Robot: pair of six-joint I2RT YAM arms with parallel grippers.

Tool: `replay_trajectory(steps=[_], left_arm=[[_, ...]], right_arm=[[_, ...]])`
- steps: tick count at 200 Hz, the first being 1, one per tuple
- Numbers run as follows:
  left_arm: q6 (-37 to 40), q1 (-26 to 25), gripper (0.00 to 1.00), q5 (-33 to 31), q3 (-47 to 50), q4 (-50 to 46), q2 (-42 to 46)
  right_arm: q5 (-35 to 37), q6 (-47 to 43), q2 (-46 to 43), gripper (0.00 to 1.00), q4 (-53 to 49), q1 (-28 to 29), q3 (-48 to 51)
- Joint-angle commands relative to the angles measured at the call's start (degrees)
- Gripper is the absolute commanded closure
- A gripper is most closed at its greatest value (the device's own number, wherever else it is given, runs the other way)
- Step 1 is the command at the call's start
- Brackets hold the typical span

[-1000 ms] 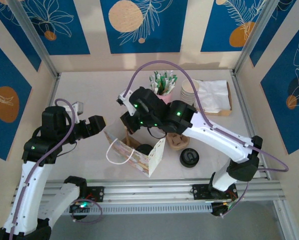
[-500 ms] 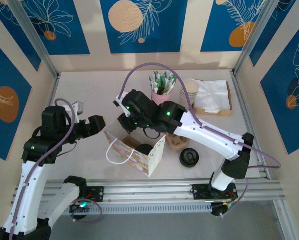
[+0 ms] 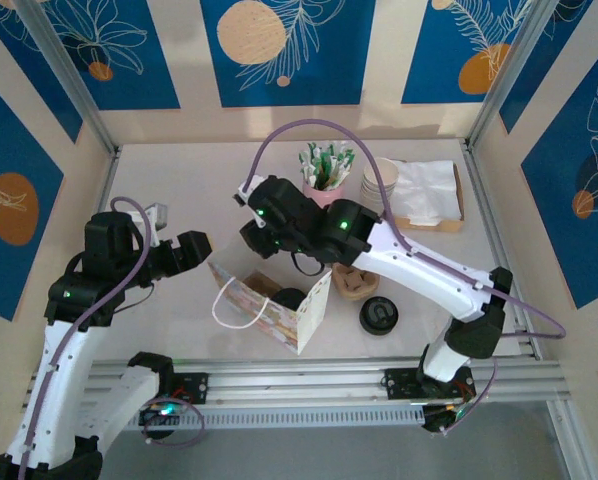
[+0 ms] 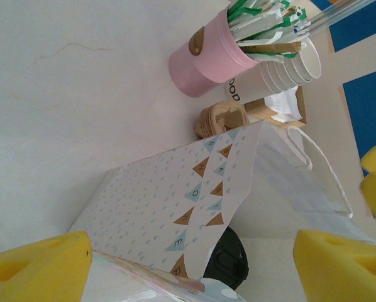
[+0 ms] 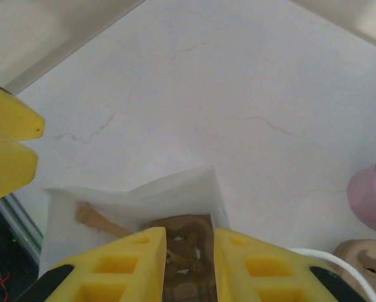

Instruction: Pack the takeout coffee

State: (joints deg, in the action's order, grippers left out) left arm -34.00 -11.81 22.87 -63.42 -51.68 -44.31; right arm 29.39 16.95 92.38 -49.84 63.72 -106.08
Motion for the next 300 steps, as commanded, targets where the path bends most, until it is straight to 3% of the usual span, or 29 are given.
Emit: replay_trajectory(steps=[1, 41, 80, 108, 149, 187, 220, 300], left_arm=[[0.61, -0.44, 0.16, -0.38, -0.13, -0.86, 0.55], [0.98, -0.56, 0.16, -0.46, -0.04, -0.96, 0.61], [1.21, -0.56, 0.16, -0.73, 0.18, -1.25, 0.72], [1.23, -0.51, 0.16, -0.73, 0.27, -1.29, 0.67], [1.38, -0.54, 0.16, -1.23, 0.13, -2.05, 1.06], [1.74, -0.55, 0.16, -1.35, -0.53, -3.27, 1.0], [2.21, -0.53, 0.16, -1.71, -1.55, -4.6, 0.89], [3.55, -0.53, 0.16, -2.61, -2.41, -8.76, 1.5]], right_arm=[[4.29, 0.59, -5.95, 0.71, 0.54, -2.82, 0.24], [3.53, 5.77, -16.81, 0.66, 4.29, -13.83, 8.82], [-4.44, 11.0, -25.38, 0.58, 4.79, -33.65, 17.35], [-7.39, 10.91, -26.2, 0.5, 4.31, -46.31, 21.41], [-19.89, 11.72, -22.44, 0.47, 8.28, -63.47, 29.82], [-20.39, 7.34, -13.24, 0.46, 11.85, -69.06, 31.64], [-24.47, 5.8, -2.68, 0.46, 11.52, -72.95, 27.51], [-19.34, 1.81, 18.76, 0.44, 7.89, -73.66, 12.29]])
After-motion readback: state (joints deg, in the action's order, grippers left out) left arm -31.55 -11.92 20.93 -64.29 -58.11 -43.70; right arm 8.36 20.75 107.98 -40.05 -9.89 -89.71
